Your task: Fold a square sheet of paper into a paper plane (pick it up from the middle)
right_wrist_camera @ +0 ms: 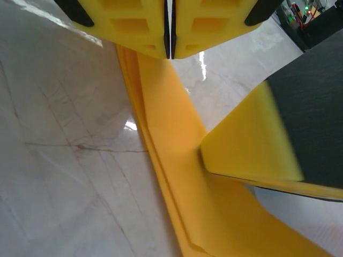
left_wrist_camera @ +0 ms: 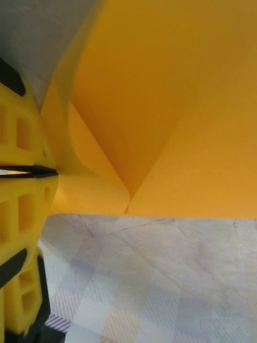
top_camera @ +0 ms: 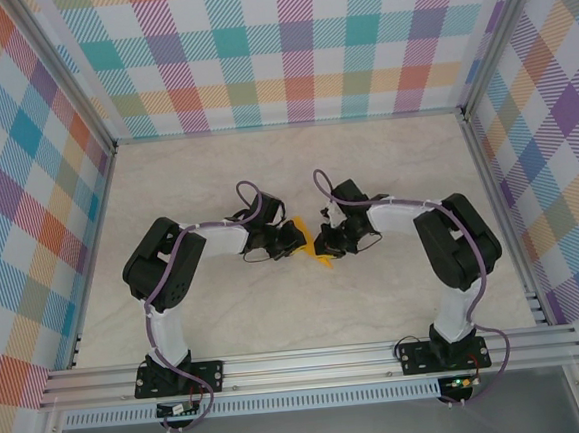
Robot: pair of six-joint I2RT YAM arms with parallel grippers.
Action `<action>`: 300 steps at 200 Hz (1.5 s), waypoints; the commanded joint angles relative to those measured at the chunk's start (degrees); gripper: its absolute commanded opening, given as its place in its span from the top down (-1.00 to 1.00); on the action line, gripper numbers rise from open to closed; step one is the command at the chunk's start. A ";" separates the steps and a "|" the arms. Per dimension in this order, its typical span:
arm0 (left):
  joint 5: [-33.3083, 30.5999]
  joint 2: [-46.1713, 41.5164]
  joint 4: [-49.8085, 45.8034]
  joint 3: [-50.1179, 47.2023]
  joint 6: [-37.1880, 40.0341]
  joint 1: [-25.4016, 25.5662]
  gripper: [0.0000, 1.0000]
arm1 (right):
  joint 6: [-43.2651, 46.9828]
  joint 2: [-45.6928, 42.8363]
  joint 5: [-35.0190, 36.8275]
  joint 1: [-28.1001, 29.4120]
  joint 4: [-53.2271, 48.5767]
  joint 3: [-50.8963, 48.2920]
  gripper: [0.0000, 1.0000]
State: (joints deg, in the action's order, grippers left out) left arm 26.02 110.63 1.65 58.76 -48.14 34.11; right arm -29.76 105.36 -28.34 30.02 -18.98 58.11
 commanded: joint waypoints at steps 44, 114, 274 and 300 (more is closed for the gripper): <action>-4.72 2.69 -6.57 0.34 3.76 -0.01 0.75 | 1.52 3.12 4.28 0.48 -4.32 0.34 0.78; -8.88 -3.94 -13.35 6.11 18.91 -0.27 0.66 | 1.05 5.64 8.39 0.47 -6.47 0.42 0.81; -13.35 1.94 -15.40 9.03 22.23 -6.20 0.67 | 1.57 7.07 9.43 0.43 -7.60 -0.19 0.81; -13.36 2.79 -15.37 9.53 22.21 -8.25 0.67 | 1.66 7.30 9.68 0.46 -7.82 -0.10 0.81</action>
State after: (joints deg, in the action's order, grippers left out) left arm 17.23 111.37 -12.21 66.98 -27.35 29.23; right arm -29.23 107.98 -26.85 30.26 -21.93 59.92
